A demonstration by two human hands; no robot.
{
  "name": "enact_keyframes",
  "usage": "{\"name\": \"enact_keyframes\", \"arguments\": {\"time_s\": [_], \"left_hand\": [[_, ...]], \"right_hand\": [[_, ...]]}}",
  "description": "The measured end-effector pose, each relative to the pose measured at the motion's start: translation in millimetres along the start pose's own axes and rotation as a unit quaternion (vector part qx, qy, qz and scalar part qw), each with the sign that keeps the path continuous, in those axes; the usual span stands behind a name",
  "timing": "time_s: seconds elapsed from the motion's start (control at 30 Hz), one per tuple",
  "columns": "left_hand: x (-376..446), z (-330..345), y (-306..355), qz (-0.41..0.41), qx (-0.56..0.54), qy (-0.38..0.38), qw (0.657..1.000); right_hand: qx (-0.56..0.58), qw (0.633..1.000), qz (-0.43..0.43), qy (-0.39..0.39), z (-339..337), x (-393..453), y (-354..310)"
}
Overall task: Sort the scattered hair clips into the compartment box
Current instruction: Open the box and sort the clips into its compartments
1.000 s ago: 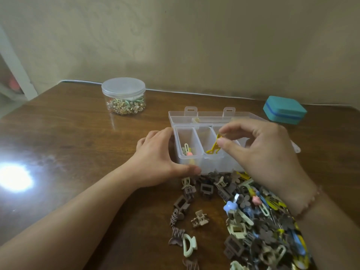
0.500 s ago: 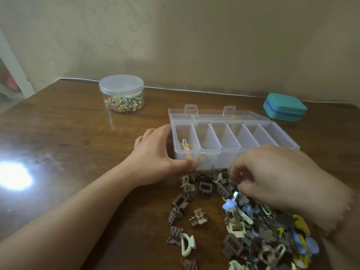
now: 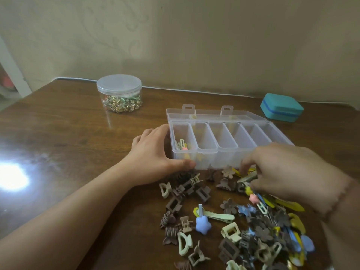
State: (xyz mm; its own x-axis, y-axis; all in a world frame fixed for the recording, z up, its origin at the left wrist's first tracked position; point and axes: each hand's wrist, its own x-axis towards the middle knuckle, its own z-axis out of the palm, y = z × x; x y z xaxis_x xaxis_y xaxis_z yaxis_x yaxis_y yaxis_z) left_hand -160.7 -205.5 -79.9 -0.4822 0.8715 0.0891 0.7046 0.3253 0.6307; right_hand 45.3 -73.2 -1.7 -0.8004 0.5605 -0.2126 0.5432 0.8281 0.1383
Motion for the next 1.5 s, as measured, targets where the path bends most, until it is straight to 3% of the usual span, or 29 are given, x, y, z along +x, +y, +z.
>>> {"name": "enact_keyframes", "arguments": {"time_s": [0.37, 0.6, 0.73, 0.83, 0.87, 0.93, 1.03, 1.17, 1.2, 1.27, 1.33, 1.4, 1.5], "left_hand": [[0, 0, -1, 0.002, 0.004, -0.001, 1.000], [1, 0, -1, -0.002, 0.004, -0.005, 1.000], [0, 0, -1, 0.000, 0.005, -0.002, 1.000], [0, 0, -2, 0.004, 0.004, 0.001, 1.000], [0, 1, -2, 0.005, 0.004, 0.001, 1.000], [0, 1, -2, 0.006, 0.003, 0.000, 1.000], [0, 1, -2, 0.006, 0.006, -0.001, 1.000], [0, 0, -1, 0.001, 0.009, -0.002, 1.000], [1, 0, -2, 0.003, 0.011, -0.003, 1.000], [1, 0, -3, 0.008, 0.012, -0.002, 1.000], [1, 0, -4, 0.012, 0.006, -0.002, 1.000], [2, 0, -5, 0.013, 0.001, -0.003, 1.000], [2, 0, -5, 0.013, 0.003, -0.003, 1.000]], "right_hand": [[-0.045, 0.998, 0.041, 0.010, 1, 3, 2], [0.029, 0.999, -0.035, 0.003, -4, -3, 4], [0.129, 0.982, -0.123, 0.066, -12, -10, 5], [0.355, 0.893, -0.158, 0.226, -10, -2, -7], [0.378, 0.865, -0.153, 0.292, -6, 2, -12], [0.308, 0.865, -0.144, 0.368, 4, 12, -22], [0.241, 0.892, -0.155, 0.349, 13, 19, -26], [0.331, 0.865, -0.131, 0.353, -3, 7, -11], [0.316, 0.884, -0.110, 0.325, -8, 4, -4], [0.215, 0.955, -0.070, 0.194, -12, -3, 6], [0.110, 0.989, -0.038, 0.091, -11, -7, 1], [0.053, 0.996, -0.021, 0.062, -5, -6, -9], [-0.006, 0.996, -0.003, 0.084, 7, 3, -21]]}}
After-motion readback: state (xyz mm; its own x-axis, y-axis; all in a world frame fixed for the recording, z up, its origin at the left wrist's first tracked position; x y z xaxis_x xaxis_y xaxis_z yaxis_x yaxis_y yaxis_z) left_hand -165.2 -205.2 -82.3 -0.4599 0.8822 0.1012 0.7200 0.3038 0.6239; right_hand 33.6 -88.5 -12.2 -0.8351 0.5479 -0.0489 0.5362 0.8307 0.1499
